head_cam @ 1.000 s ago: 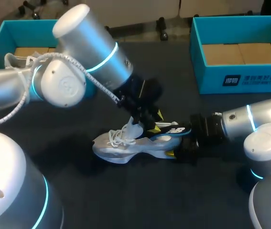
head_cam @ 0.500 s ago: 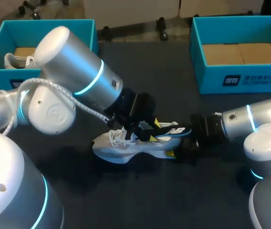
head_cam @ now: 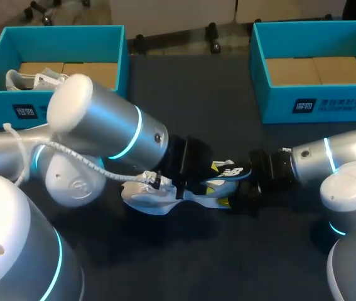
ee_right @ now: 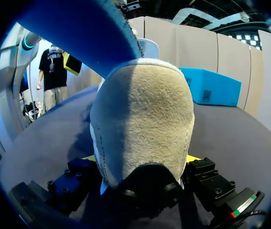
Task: Take the shoe out of the shoebox, open the shoe tongue, remove and reinsert the insole, then place the shoe into the shoebox
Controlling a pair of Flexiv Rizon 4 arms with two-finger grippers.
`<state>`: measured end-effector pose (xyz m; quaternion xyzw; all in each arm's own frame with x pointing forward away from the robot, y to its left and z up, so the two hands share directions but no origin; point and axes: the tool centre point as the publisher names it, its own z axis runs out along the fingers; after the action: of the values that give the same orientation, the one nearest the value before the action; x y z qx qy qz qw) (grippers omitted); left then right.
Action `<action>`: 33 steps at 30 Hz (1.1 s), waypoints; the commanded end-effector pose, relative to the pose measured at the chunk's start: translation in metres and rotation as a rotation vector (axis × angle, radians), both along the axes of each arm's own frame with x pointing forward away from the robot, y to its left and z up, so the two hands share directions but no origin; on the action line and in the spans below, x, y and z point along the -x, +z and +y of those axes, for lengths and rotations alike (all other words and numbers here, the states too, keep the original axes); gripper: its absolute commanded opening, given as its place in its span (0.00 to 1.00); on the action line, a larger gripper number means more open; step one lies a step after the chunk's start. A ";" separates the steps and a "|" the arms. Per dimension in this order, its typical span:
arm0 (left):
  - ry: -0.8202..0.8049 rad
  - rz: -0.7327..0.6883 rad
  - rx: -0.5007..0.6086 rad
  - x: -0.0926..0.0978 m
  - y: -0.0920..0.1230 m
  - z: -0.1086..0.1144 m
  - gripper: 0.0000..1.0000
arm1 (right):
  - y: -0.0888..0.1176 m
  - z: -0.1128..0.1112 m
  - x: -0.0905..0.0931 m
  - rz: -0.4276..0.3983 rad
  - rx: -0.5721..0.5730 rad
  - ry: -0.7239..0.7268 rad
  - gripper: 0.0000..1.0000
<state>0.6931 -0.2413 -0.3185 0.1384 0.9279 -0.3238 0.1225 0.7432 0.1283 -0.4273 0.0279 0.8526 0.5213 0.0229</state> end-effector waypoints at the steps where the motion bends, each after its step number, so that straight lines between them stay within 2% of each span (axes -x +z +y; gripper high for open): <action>1: 0.036 -0.028 -0.002 -0.004 -0.008 -0.015 0.49 | -0.006 0.004 0.001 -0.001 0.002 -0.002 0.00; 19: 0.102 -0.047 0.000 -0.032 -0.017 -0.026 0.44 | -0.006 0.004 0.001 -0.001 0.002 -0.002 0.00; 22: 0.105 -0.046 -0.008 -0.035 -0.019 -0.026 0.38 | -0.006 0.004 0.001 -0.001 0.002 -0.002 0.00; 23: 0.105 -0.046 -0.010 -0.036 -0.019 -0.026 0.25 | -0.006 0.004 0.001 -0.001 0.002 -0.002 0.00; 24: 0.104 -0.044 -0.010 -0.036 -0.019 -0.026 0.08 | -0.006 0.004 0.001 -0.001 0.002 -0.002 0.00; 25: 0.101 -0.040 -0.010 -0.035 -0.019 -0.025 0.00 | -0.006 0.004 0.001 -0.001 0.002 -0.002 0.00; 33: 0.080 -0.004 0.028 -0.028 -0.002 -0.016 0.00 | -0.006 0.004 0.001 -0.001 0.002 -0.002 0.00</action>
<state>0.7231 -0.2696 -0.3273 0.0945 0.9298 -0.3236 0.1475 0.7432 0.1282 -0.4273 0.0279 0.8526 0.5213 0.0229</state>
